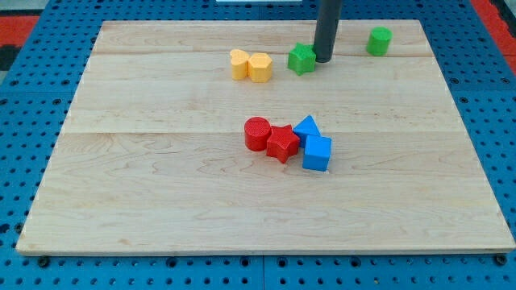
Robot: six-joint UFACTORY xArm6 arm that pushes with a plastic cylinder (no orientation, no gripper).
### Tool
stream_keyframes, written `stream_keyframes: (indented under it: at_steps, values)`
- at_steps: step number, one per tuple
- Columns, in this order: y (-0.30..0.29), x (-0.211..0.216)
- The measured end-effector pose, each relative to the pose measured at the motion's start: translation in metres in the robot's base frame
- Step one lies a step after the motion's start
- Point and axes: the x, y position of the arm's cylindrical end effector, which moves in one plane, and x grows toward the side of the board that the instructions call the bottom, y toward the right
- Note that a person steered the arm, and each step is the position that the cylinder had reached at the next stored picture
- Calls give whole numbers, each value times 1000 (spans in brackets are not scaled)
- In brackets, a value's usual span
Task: Push the green circle closer to green star
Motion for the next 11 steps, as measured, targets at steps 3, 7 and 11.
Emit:
stream_keyframes:
  at_steps: [3, 7, 11]
  values:
    - [-39, 0]
    - [155, -11]
    - [127, -48]
